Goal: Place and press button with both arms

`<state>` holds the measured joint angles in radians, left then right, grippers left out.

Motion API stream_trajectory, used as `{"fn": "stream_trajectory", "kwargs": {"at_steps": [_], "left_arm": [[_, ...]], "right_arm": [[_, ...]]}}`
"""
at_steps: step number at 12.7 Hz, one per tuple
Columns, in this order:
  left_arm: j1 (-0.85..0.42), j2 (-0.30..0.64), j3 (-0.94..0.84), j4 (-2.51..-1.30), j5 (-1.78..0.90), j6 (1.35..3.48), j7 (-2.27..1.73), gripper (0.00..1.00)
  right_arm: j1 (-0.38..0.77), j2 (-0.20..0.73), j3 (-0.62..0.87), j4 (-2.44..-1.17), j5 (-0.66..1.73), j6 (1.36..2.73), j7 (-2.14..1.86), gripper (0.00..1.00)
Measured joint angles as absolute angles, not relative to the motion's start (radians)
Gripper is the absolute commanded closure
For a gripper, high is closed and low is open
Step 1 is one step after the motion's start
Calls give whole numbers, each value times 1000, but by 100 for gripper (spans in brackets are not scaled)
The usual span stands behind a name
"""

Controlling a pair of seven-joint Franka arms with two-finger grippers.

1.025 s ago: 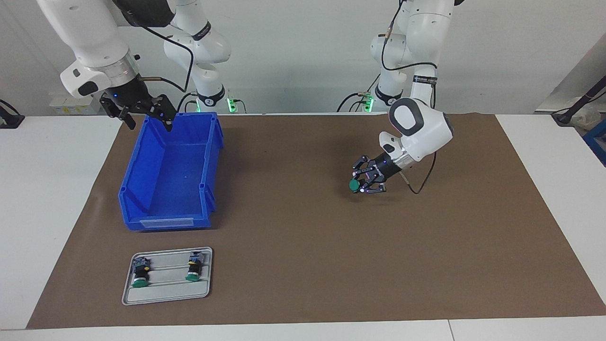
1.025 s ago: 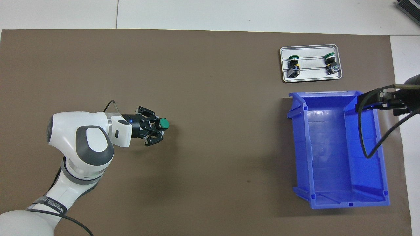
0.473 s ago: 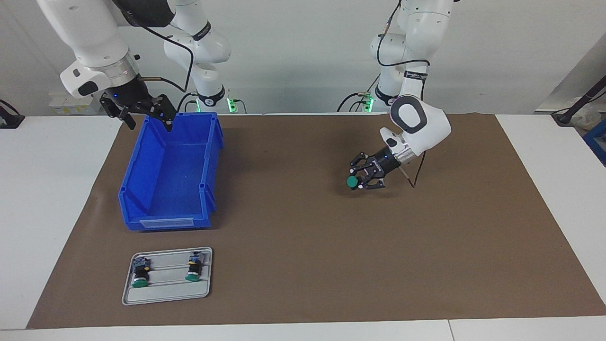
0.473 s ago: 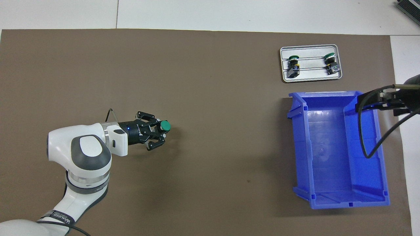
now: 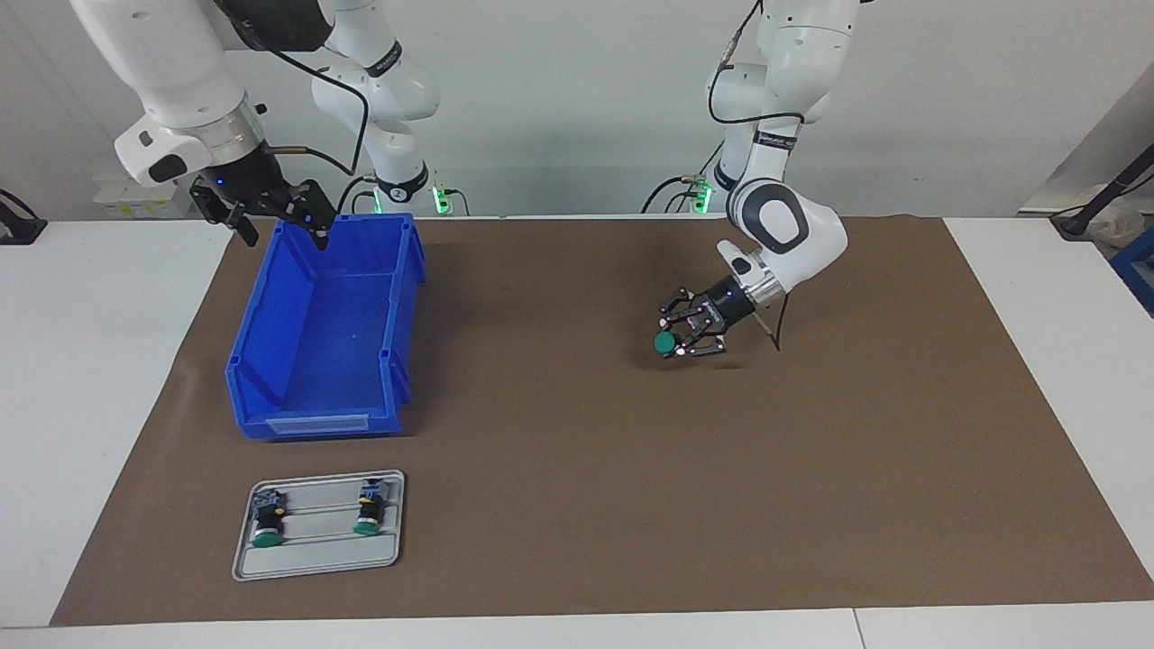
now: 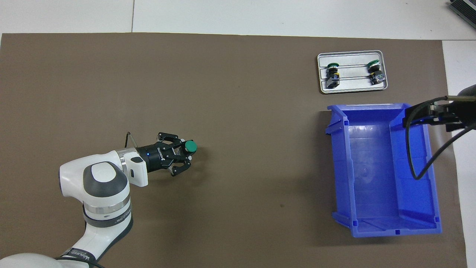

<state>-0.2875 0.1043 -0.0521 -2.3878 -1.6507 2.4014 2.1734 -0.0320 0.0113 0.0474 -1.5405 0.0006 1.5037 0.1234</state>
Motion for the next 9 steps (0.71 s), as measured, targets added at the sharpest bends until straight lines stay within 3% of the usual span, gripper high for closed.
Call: {"fn": "stream_trajectory", "kwargs": {"at_steps": [9], "left_arm": [[-226,64,-41,-2493,-1763,2207,2381,77]], "right_arm": [[-32,11,47,-1540,1,1504,123,0]]}}
